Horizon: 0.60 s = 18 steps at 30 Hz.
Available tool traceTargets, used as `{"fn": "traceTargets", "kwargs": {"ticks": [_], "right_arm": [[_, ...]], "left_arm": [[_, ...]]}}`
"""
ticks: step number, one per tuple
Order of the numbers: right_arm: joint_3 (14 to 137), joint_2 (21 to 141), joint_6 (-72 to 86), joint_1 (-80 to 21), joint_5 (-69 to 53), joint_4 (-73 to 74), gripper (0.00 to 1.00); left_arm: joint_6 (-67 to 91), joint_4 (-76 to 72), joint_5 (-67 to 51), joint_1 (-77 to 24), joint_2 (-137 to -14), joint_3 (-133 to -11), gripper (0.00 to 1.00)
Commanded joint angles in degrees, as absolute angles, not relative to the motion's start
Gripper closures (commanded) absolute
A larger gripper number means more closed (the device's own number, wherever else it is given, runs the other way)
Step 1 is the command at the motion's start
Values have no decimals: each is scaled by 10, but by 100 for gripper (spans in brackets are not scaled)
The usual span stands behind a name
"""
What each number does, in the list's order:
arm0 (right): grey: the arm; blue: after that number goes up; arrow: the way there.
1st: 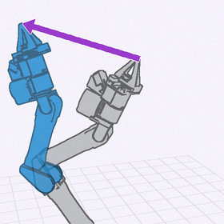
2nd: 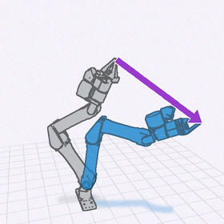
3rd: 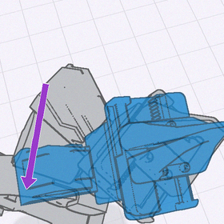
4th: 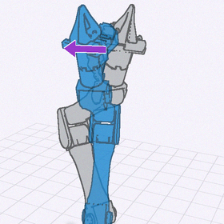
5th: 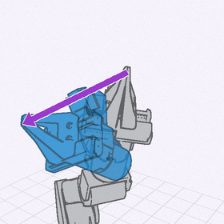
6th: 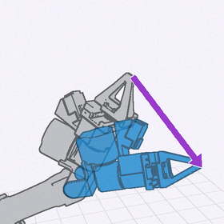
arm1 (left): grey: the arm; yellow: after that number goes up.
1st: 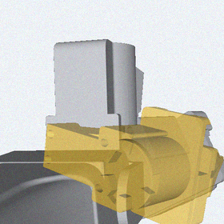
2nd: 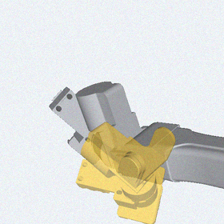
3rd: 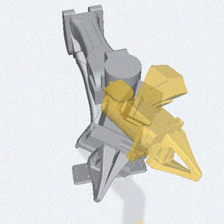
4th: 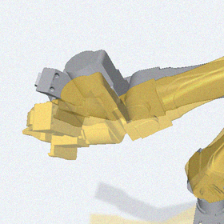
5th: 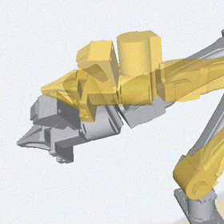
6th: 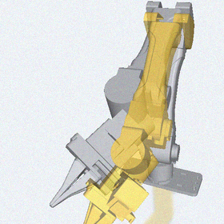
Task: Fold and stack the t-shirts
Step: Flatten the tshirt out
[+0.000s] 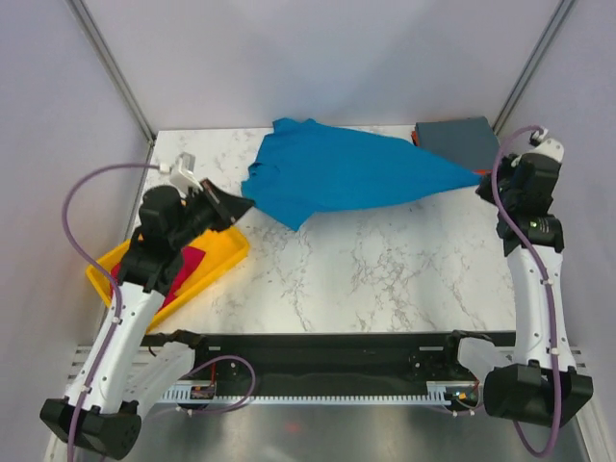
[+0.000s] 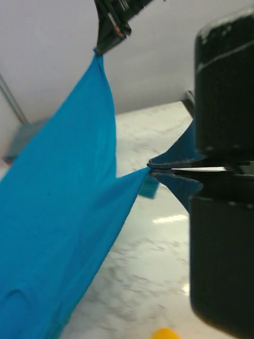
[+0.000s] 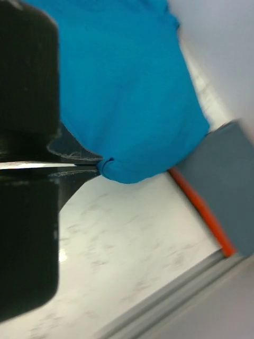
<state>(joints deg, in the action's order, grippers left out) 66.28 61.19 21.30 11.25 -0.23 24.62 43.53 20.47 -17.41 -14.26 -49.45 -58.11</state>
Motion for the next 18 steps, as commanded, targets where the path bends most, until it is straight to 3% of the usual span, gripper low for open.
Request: {"fn": "traceTargets", "kwargs": {"ticks": [1,4,9,18], "right_arm": [[599,549,254,113,92,369,100],[537,527,302,113,148,445,100],[444,499,358,113,101,460,100],[388,509,470,114,147,450,100]], "left_arm": [[440,208,-221,-144,-410,-481,98],[440,244,-239,-145,-353,-404,98],[442,260,-266,-145,-332,-307,98],[430,259,-243,-145,-393,-311,98]]}}
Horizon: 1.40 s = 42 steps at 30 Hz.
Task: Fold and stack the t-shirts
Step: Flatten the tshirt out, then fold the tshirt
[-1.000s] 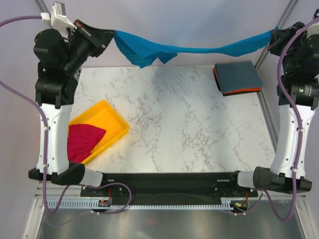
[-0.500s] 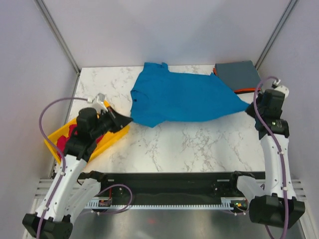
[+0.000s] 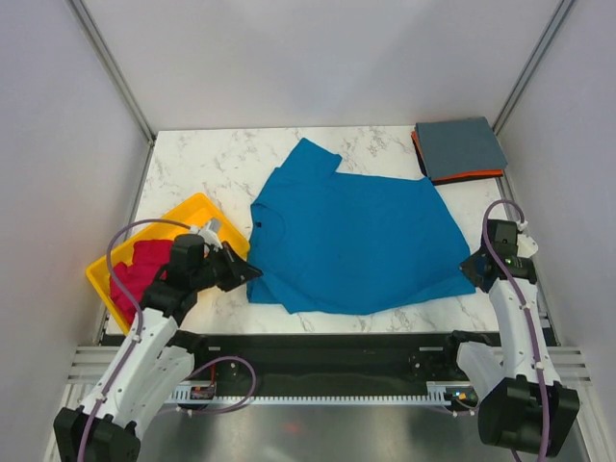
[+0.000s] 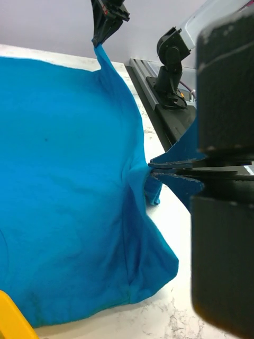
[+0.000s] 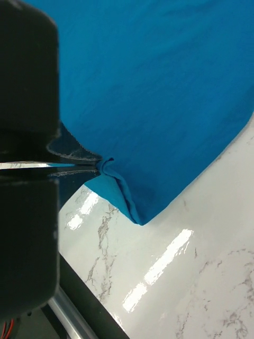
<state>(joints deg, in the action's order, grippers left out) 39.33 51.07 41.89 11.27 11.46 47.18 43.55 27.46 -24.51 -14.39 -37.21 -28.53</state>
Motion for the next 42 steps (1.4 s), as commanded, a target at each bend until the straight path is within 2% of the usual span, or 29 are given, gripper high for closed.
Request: {"fn": "traceTargets", "kwargs": {"ticks": [1,10,22,31,42], "right_arm": [[386,511,471,113,149,442,100],[375,559,475,113,228,404,100],[374,633,454,122,257,361,100],[363,651,421,141,238,323,100],[384,692,373,143,200,270,100]], "left_arm": [[430,258,-237,-145,-417,-318,98],[426,227,-200,-145,-583,-423,98],[417,193,-174,-145,-758,-537,98],[393,217,-136,-144,-848,-626,98],[384,236,-92,-143,-914,-663,98]]}}
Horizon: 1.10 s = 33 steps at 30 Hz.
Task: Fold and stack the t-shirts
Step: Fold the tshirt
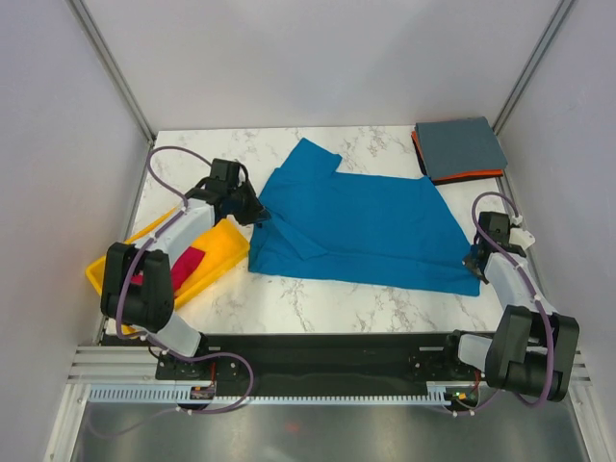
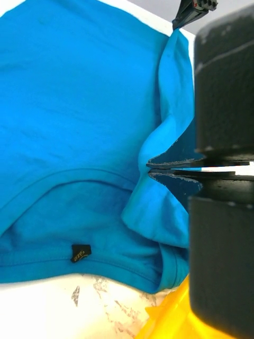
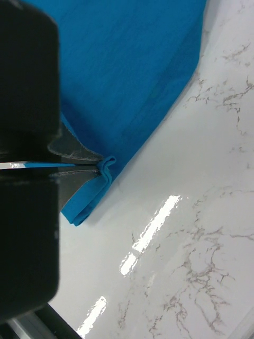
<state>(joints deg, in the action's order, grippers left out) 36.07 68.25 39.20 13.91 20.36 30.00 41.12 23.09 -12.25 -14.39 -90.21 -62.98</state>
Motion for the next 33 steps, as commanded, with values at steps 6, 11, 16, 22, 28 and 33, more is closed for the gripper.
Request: {"fn": "traceTargets", "kwargs": {"ticks": [6,11,16,22,28,33], "right_arm": [[397,708,365,142,205,264,100],[399,698,364,142,226,260,100],[407,699,358,142,207,252,100],[408,729,360,143,222,249,100],[419,747,360,143,214,243,100],[430,758,359,143,203,243,100]], "left_arm": [[384,240,-85,-142,-933,-679,98],[383,240,-61,-141,-931,-685,98],[381,241,-64,-138,-942,-702,98],[364,226,-91,-138,-968,-732,98],[352,235,-84,-138,-994,-751,98],[341,244,-84,-137,-1012,-771,98]]}}
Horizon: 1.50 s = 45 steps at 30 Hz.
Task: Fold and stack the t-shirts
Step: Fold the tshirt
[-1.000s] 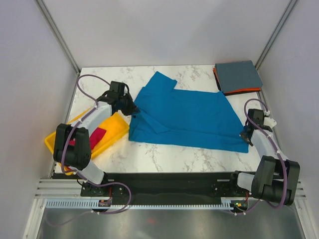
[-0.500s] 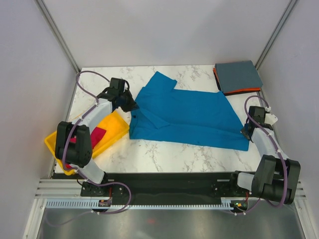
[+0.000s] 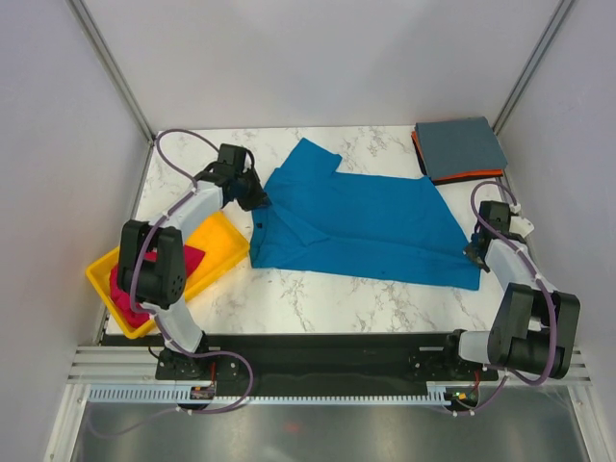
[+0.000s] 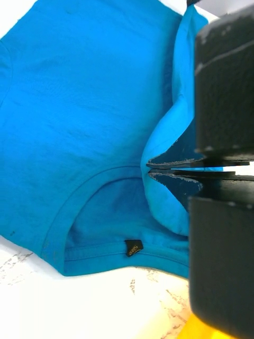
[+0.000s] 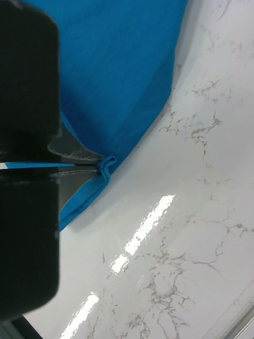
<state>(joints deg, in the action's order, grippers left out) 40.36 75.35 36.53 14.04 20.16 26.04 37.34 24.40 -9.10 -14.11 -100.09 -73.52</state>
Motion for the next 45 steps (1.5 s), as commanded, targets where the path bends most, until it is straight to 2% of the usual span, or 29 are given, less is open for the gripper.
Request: {"fn": "traceTargets", "kwargs": {"ticks": [1,4,5,6,7,9,12,14,17,21,25,31,36,38,41,42,44,45], "right_arm": [[432,758,359,143,203,245,99],[447,762,358,143,196,261,90],[453,762,353,143,191,266,84],[460,764,345,143,158,269,77],[482,767,341,143,143,288,69],[511,773,356,144,143,333,65],[532,751,364,143,133,373,61],[528,731,366,143,132,388,60],[514,701,386,143,120,415,58],[485,667,431,143,107,436,57],[458,668,453,143,123,430,56],[408,688,466,143,97,381,54],[379,714,474,144,133,365,53],[363,722,479,143,148,343,53],[350,740,484,143,173,323,58],[352,750,484,143,184,323,69],[355,758,475,145,224,327,82],[357,760,470,148,234,329,98]], "left_arm": [[331,247,-83,-137,-1014,-777,98],[308,264,-74,-137,-1022,-810,91],[302,272,-69,-137,-1020,-820,82],[297,283,-64,-137,-1020,-842,78],[292,320,-48,-139,-1019,-854,76],[287,351,-26,-140,-1010,-877,78],[287,374,11,-146,-972,-850,78],[290,374,5,-149,-950,-828,74],[291,371,-75,-165,-919,-788,74],[274,362,-118,-228,-891,-752,74],[280,351,-158,-264,-876,-728,73],[282,331,-185,-264,-836,-681,72],[272,327,-189,-265,-813,-636,72],[270,327,-183,-266,-799,-624,71],[263,330,-164,-267,-781,-604,71],[258,337,-149,-266,-778,-599,71],[256,348,-128,-266,-771,-598,71],[255,363,-116,-267,-770,-599,71]]}}
